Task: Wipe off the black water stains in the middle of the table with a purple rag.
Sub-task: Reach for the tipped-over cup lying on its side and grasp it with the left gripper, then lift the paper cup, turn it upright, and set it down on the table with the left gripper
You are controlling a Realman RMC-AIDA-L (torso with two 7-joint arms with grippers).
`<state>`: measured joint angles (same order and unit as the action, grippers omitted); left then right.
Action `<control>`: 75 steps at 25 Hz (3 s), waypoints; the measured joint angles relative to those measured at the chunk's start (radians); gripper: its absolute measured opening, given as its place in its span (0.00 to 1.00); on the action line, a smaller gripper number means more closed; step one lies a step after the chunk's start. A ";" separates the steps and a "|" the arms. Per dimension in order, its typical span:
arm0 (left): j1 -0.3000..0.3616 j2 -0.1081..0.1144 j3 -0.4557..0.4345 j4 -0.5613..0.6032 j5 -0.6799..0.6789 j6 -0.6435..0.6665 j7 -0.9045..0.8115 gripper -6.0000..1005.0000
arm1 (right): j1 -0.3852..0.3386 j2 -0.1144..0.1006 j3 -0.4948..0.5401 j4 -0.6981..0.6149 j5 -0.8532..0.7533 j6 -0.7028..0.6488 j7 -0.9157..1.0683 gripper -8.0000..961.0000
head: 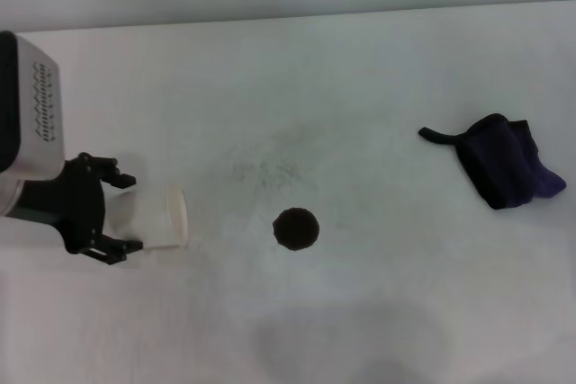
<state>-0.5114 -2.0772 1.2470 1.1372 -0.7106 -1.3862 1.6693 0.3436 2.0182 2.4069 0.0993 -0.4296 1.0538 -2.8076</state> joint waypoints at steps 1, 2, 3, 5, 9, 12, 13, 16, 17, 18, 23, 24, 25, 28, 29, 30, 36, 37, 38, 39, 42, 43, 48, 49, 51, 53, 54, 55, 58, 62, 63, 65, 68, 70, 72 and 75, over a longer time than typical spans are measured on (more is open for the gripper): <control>-0.006 0.000 0.000 -0.016 -0.007 0.005 0.007 0.87 | 0.000 0.000 0.000 0.000 0.000 0.000 0.000 0.53; -0.013 0.000 0.000 -0.035 -0.010 0.010 0.011 0.87 | 0.000 0.001 0.001 0.000 0.000 0.000 0.000 0.54; -0.021 0.000 0.001 -0.054 -0.012 0.018 0.015 0.87 | 0.001 0.001 0.001 0.000 0.000 0.000 0.000 0.54; -0.032 0.000 0.001 -0.082 -0.015 0.031 0.021 0.87 | 0.001 0.001 0.002 0.000 0.001 0.000 0.000 0.54; -0.048 0.000 0.001 -0.128 -0.023 0.051 0.037 0.87 | 0.002 0.001 0.003 0.000 0.001 0.000 0.001 0.54; -0.052 0.000 0.001 -0.139 -0.025 0.073 0.041 0.84 | 0.002 0.001 0.005 0.000 0.002 0.000 0.001 0.54; -0.052 0.000 0.001 -0.142 -0.026 0.085 0.042 0.83 | 0.002 0.001 0.006 0.001 0.002 0.000 0.001 0.54; -0.050 0.000 0.000 -0.151 -0.045 0.107 0.050 0.78 | 0.003 0.001 0.005 0.002 0.002 0.000 0.001 0.53; -0.047 0.000 -0.001 -0.151 -0.058 0.112 0.055 0.76 | 0.003 0.001 0.004 0.003 0.002 0.000 0.001 0.53; -0.047 0.000 -0.001 -0.151 -0.058 0.112 0.055 0.74 | 0.003 0.001 0.004 0.003 0.002 0.000 0.001 0.53; -0.015 0.003 -0.064 -0.137 -0.247 0.130 0.114 0.69 | 0.002 0.000 0.003 0.006 0.001 0.000 -0.001 0.54; -0.012 0.003 -0.077 -0.139 -0.278 0.130 0.127 0.68 | 0.002 0.000 0.002 0.007 0.000 0.000 -0.002 0.54; -0.008 0.003 -0.092 -0.145 -0.317 0.130 0.147 0.68 | 0.002 0.000 0.002 0.007 -0.002 0.001 -0.003 0.54; -0.006 0.002 -0.143 -0.211 -0.446 0.139 0.226 0.66 | 0.000 -0.001 0.001 0.009 -0.006 0.008 -0.002 0.54; -0.009 0.003 -0.158 -0.240 -0.484 0.142 0.250 0.66 | -0.001 -0.001 0.001 0.009 -0.006 0.013 -0.002 0.54; -0.012 0.003 -0.175 -0.275 -0.533 0.150 0.278 0.65 | -0.001 -0.001 0.001 0.009 -0.006 0.019 -0.002 0.54; -0.014 0.002 -0.193 -0.432 -0.695 0.212 0.371 0.65 | -0.007 -0.001 0.000 0.005 -0.006 0.042 -0.002 0.54; -0.014 0.001 -0.193 -0.457 -0.717 0.223 0.385 0.65 | -0.009 -0.002 0.000 0.005 -0.006 0.046 -0.002 0.54; -0.014 0.001 -0.193 -0.484 -0.737 0.234 0.397 0.65 | -0.011 -0.002 0.000 0.005 -0.006 0.050 -0.002 0.54; -0.014 0.001 -0.193 -0.484 -0.737 0.234 0.397 0.65 | -0.012 -0.003 0.001 0.005 -0.006 0.052 -0.002 0.54; -0.005 0.000 -0.195 -0.582 -0.849 0.272 0.451 0.65 | -0.014 -0.003 0.002 0.005 -0.004 0.054 -0.003 0.54; -0.003 0.000 -0.194 -0.607 -0.878 0.273 0.472 0.65 | -0.015 -0.003 0.002 0.004 -0.004 0.054 -0.004 0.54; -0.008 -0.005 -0.188 -0.750 -0.978 0.276 0.558 0.65 | -0.010 -0.003 0.003 0.003 -0.006 0.048 -0.012 0.54; -0.013 -0.007 -0.188 -0.778 -0.986 0.282 0.573 0.65 | -0.010 -0.003 0.003 0.003 -0.006 0.048 -0.012 0.54; -0.026 -0.009 -0.188 -0.832 -0.995 0.297 0.602 0.65 | -0.009 -0.003 0.002 0.005 -0.006 0.051 -0.010 0.54; -0.037 -0.009 -0.188 -0.878 -1.001 0.312 0.624 0.65 | -0.010 -0.002 0.001 0.006 -0.006 0.053 -0.007 0.54; -0.039 -0.009 -0.188 -0.894 -1.004 0.318 0.632 0.65 | -0.010 -0.003 0.001 0.007 -0.006 0.054 -0.007 0.54; -0.038 -0.009 -0.189 -0.905 -1.006 0.322 0.637 0.64 | -0.010 -0.003 0.001 0.007 -0.006 0.054 -0.008 0.54; -0.023 -0.011 -0.188 -0.915 -1.027 0.323 0.641 0.65 | -0.009 -0.003 0.000 0.005 -0.006 0.054 -0.011 0.54; -0.009 -0.012 -0.188 -0.921 -1.044 0.327 0.652 0.65 | -0.007 -0.002 0.000 0.003 -0.006 0.052 -0.012 0.54; -0.006 -0.012 -0.188 -0.921 -1.045 0.332 0.657 0.65 | -0.008 -0.003 0.000 0.003 -0.006 0.052 -0.012 0.54; 0.003 -0.012 -0.188 -0.921 -1.046 0.353 0.669 0.65 | -0.009 -0.003 0.000 0.002 -0.006 0.051 -0.012 0.54; 0.014 -0.014 -0.189 -0.930 -1.046 0.381 0.682 0.65 | -0.011 -0.003 0.000 0.002 -0.006 0.051 -0.010 0.54; 0.014 -0.014 -0.189 -0.950 -1.049 0.385 0.695 0.65 | -0.013 -0.003 0.000 0.002 -0.006 0.051 -0.009 0.54; 0.015 -0.014 -0.189 -0.958 -1.050 0.385 0.709 0.65 | -0.013 -0.003 0.000 0.002 -0.007 0.051 -0.007 0.54; 0.016 -0.014 -0.190 -0.965 -1.050 0.386 0.730 0.65 | -0.013 -0.003 0.000 0.002 -0.007 0.050 -0.007 0.54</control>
<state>-0.4952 -2.0908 1.0575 0.1722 -1.7604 -1.0006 2.3990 0.3302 2.0155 2.4068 0.1009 -0.4370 1.1039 -2.8149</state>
